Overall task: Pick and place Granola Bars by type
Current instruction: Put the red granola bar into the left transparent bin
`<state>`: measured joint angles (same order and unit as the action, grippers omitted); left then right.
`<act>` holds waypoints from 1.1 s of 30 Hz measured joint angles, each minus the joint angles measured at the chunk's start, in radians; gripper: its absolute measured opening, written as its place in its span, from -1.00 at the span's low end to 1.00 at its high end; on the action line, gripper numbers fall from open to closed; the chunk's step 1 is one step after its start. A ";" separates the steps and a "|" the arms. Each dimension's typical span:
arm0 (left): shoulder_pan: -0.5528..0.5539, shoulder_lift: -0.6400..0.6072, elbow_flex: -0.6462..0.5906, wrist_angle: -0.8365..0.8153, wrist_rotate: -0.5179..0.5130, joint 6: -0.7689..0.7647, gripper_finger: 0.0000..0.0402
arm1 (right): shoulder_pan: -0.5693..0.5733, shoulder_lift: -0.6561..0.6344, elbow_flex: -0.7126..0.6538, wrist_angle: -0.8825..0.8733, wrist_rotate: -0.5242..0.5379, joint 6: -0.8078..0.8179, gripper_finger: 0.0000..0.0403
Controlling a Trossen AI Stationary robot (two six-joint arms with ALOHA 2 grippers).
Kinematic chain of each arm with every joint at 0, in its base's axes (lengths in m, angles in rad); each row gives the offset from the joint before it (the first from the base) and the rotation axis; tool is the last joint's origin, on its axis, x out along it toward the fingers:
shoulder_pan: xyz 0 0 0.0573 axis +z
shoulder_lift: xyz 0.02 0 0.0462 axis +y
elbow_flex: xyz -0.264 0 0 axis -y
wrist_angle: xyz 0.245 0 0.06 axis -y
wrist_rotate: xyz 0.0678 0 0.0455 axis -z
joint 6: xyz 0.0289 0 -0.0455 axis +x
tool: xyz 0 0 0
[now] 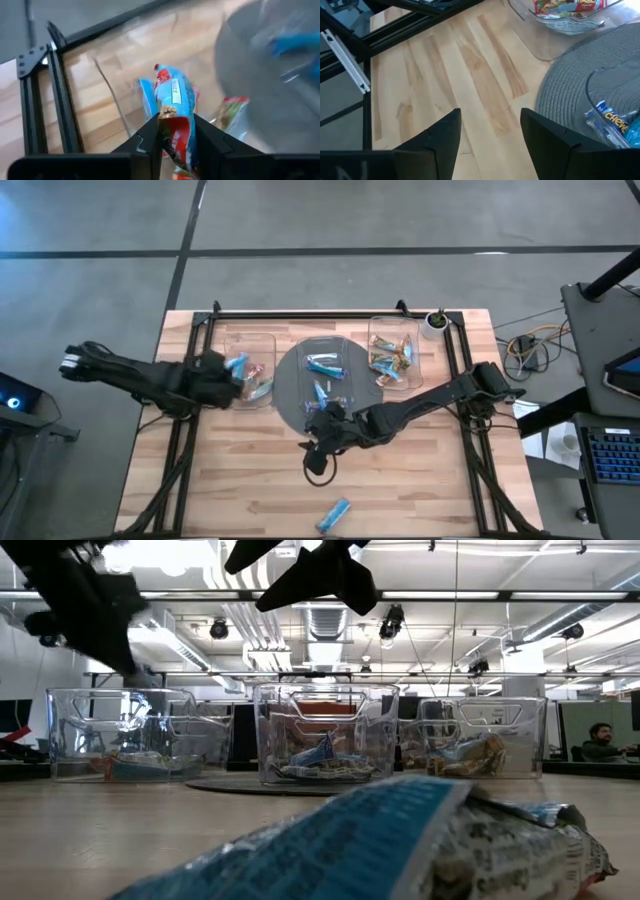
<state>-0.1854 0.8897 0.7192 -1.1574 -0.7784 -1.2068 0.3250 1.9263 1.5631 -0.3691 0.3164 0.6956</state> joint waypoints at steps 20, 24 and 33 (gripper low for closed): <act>-0.171 0.019 0.171 0.268 0.163 0.383 -0.22 | 0.080 0.002 -0.003 -0.343 -0.438 -0.326 -0.04; -0.270 0.032 0.201 0.386 0.163 0.453 -0.22 | 0.134 0.013 -0.013 -0.321 -0.423 -0.442 -0.04; -0.418 0.072 0.189 0.469 0.161 0.411 -0.22 | 0.215 0.115 -0.014 -0.265 -0.417 -0.515 -0.04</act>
<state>-0.6035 0.9614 0.9085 -0.6880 -0.6178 -0.7962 0.5396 2.0411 1.5490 -0.6345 -0.1004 0.1804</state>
